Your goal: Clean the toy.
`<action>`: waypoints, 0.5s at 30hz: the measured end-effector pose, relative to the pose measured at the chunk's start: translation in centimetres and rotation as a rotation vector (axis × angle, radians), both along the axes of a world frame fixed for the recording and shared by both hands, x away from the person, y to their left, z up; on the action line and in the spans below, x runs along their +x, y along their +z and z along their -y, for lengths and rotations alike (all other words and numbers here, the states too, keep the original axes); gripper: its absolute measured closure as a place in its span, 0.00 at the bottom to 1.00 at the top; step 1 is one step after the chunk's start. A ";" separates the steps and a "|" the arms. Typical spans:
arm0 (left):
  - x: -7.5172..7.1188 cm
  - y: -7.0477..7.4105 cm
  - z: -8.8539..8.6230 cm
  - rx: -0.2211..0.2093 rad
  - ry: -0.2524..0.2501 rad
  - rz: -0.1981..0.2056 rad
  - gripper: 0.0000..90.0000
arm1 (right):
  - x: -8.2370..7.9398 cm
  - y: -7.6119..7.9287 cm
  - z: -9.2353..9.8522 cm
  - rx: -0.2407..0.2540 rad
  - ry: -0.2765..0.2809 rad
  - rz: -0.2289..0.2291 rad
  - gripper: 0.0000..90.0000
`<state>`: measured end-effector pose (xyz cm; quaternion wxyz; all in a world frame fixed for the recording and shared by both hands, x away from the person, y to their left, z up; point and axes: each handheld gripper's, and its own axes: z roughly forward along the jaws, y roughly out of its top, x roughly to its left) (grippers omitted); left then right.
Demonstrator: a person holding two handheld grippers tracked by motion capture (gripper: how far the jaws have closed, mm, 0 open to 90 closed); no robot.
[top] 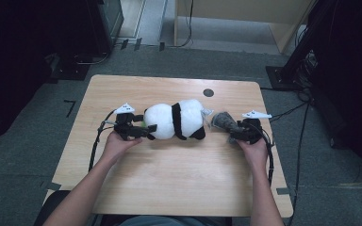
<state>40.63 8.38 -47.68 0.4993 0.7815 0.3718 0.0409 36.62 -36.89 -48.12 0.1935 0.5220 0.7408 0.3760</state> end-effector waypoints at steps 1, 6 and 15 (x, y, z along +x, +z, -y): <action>0.0 -0.1 0.0 -0.002 -0.007 0.010 0.09 | 0.0 -0.1 0.0 -0.013 -0.001 -0.002 0.43; 0.2 -0.5 -0.1 0.000 -0.017 0.047 0.09 | 0.0 -0.8 0.1 -0.025 0.000 -0.023 0.50; 0.5 -1.0 -0.1 -0.023 -0.040 -0.005 0.08 | 0.2 -1.3 0.2 -0.025 -0.001 -0.033 0.59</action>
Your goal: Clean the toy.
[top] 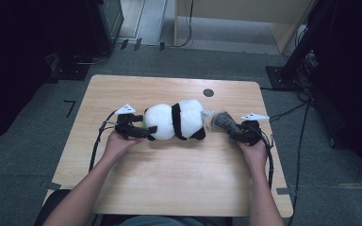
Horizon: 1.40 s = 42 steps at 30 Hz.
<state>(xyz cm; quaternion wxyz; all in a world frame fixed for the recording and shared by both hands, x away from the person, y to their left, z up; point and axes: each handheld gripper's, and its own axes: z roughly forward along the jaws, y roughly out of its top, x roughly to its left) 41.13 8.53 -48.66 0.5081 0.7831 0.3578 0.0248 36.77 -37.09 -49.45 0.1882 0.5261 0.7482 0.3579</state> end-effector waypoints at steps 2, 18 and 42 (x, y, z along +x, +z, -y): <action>0.0 0.0 0.0 -0.004 -0.008 0.006 0.16 | 0.0 -0.1 0.0 0.002 0.000 0.000 0.62; -0.2 0.2 -0.1 0.000 -0.006 -0.022 0.43 | 0.0 0.2 0.0 0.001 -0.011 -0.009 0.84; -0.5 0.6 0.2 0.015 0.022 -0.026 0.46 | 2.1 10.0 -4.3 0.014 0.086 0.113 0.84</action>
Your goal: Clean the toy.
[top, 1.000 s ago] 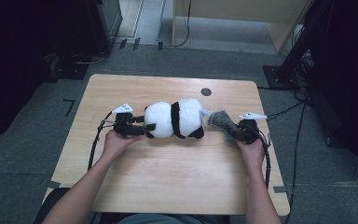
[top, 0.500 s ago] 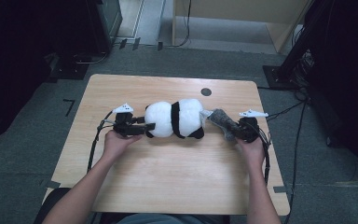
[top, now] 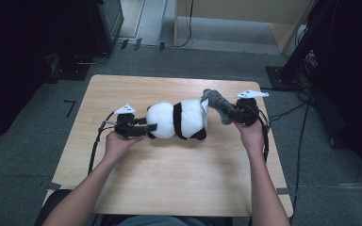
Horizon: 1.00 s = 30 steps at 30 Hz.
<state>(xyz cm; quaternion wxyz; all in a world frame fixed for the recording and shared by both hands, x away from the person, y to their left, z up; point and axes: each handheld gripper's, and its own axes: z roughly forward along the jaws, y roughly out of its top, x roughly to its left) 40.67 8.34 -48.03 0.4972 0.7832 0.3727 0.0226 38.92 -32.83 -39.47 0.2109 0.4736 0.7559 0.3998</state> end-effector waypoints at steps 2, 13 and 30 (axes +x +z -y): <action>0.0 0.0 0.0 0.000 0.002 -0.003 0.47 | 0.5 0.4 -0.7 -0.009 0.015 0.002 0.84; 0.0 0.2 0.0 0.003 0.008 0.003 0.57 | 3.9 2.9 -5.6 -0.004 0.121 0.007 0.84; 0.1 0.2 -0.1 0.003 0.007 0.011 0.53 | 8.3 2.7 -14.8 -0.043 0.283 -0.073 0.86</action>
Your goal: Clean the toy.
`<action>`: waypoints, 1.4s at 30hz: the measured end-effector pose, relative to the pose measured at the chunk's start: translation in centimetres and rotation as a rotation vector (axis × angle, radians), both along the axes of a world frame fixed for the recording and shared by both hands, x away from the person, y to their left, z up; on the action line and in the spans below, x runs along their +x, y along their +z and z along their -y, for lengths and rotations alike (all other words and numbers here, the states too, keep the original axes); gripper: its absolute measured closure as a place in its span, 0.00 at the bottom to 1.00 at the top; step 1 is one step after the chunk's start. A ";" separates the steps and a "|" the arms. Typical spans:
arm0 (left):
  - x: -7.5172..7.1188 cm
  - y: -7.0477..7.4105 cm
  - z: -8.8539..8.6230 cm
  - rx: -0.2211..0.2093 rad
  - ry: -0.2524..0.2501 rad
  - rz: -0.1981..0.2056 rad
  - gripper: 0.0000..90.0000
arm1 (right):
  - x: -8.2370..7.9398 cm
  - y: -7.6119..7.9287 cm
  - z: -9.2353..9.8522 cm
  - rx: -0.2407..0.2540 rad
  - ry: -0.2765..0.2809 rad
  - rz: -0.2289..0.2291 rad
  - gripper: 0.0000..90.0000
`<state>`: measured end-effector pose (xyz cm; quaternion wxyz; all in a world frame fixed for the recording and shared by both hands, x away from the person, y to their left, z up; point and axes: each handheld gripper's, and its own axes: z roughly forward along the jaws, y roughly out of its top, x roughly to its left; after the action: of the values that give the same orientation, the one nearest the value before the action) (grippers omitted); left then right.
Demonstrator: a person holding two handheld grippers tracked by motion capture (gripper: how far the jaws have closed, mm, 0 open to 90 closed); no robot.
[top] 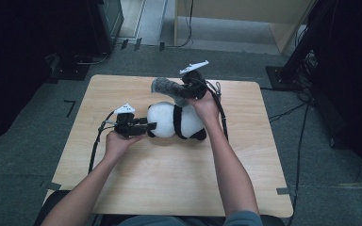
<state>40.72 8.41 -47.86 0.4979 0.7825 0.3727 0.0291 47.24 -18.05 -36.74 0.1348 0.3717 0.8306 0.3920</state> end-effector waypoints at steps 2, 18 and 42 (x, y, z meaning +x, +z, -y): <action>0.0 0.0 0.0 -0.001 0.003 0.007 0.49 | 0.3 -0.6 -0.7 0.000 0.020 -0.016 0.86; 1.5 -1.4 1.5 0.003 -0.035 -0.019 0.21 | 0.7 -4.0 -2.3 -0.079 0.025 -0.097 0.88; 1.0 -0.7 1.1 0.007 -0.050 -0.038 0.62 | 3.5 -4.0 1.3 -0.195 -0.043 -0.152 0.86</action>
<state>41.76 7.28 -48.53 0.4885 0.7937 0.3625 0.0031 50.73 -19.39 -40.77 0.1154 0.4032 0.8645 0.2771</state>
